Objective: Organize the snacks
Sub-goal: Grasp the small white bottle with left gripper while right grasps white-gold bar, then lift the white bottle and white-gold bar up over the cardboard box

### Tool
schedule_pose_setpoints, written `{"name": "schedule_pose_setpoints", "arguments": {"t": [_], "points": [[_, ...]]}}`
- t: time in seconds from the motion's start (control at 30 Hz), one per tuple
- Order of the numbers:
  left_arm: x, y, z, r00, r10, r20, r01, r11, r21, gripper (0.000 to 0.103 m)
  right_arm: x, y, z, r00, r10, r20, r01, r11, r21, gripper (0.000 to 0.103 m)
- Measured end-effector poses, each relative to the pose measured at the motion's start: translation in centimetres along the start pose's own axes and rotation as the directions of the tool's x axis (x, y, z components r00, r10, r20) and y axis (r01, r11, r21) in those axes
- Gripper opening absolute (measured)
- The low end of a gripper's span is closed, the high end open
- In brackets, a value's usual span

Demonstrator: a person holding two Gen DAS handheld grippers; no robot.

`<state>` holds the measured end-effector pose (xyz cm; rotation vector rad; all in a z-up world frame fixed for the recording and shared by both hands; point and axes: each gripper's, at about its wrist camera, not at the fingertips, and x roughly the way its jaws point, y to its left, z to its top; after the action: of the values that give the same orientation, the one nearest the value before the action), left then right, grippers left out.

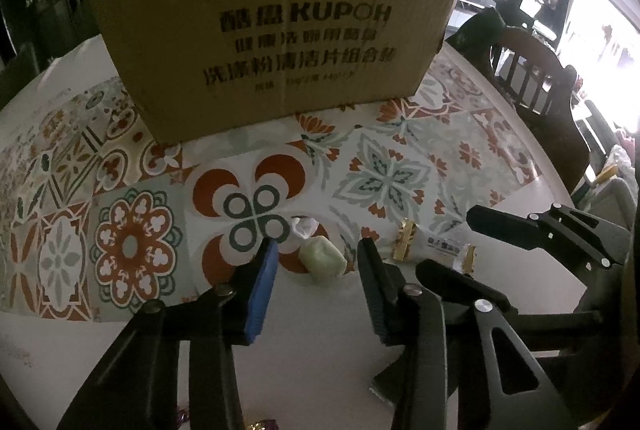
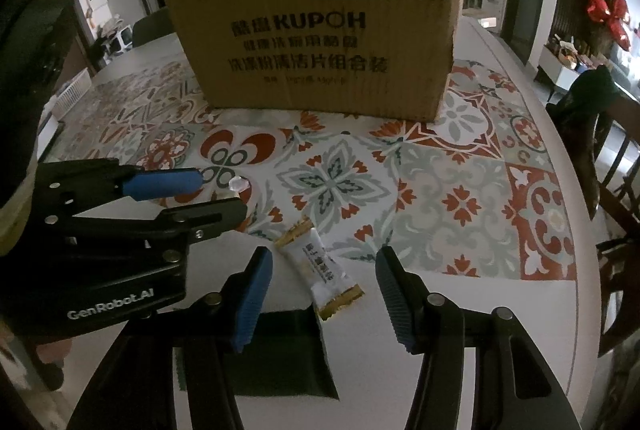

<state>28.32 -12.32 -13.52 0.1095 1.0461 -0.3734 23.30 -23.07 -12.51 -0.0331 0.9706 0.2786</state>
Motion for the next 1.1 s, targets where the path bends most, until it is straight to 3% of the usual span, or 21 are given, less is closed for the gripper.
{"name": "schedule_pose_setpoints", "arguments": {"t": [0.07,0.2,0.37,0.57,1.1], "points": [[0.3,0.1,0.0,1.0,0.005,-0.004,-0.005,1.0,-0.004,0.039,0.4,0.0,0.0,1.0,-0.001,-0.004,0.001,1.0,0.0,0.049],[0.9,0.2,0.0,1.0,-0.002,-0.015,0.002,1.0,-0.016,0.034,0.8,0.1,0.0,1.0,0.0,-0.01,0.0,1.0,0.003,0.045],[1.0,0.0,0.0,1.0,0.024,-0.004,-0.024,1.0,0.002,0.021,0.9,0.2,0.0,1.0,-0.014,0.003,0.014,1.0,-0.005,0.027],[1.1,0.1,0.0,1.0,0.019,0.001,-0.019,1.0,-0.002,0.019,0.9,-0.4,0.2,1.0,-0.005,0.012,0.005,0.999,0.043,0.022],[-2.5,0.3,-0.2,0.997,0.002,0.073,-0.001,1.0,-0.013,0.019,-1.1,-0.6,1.1,0.996,-0.017,0.086,0.011,0.997,0.073,0.021]]}}
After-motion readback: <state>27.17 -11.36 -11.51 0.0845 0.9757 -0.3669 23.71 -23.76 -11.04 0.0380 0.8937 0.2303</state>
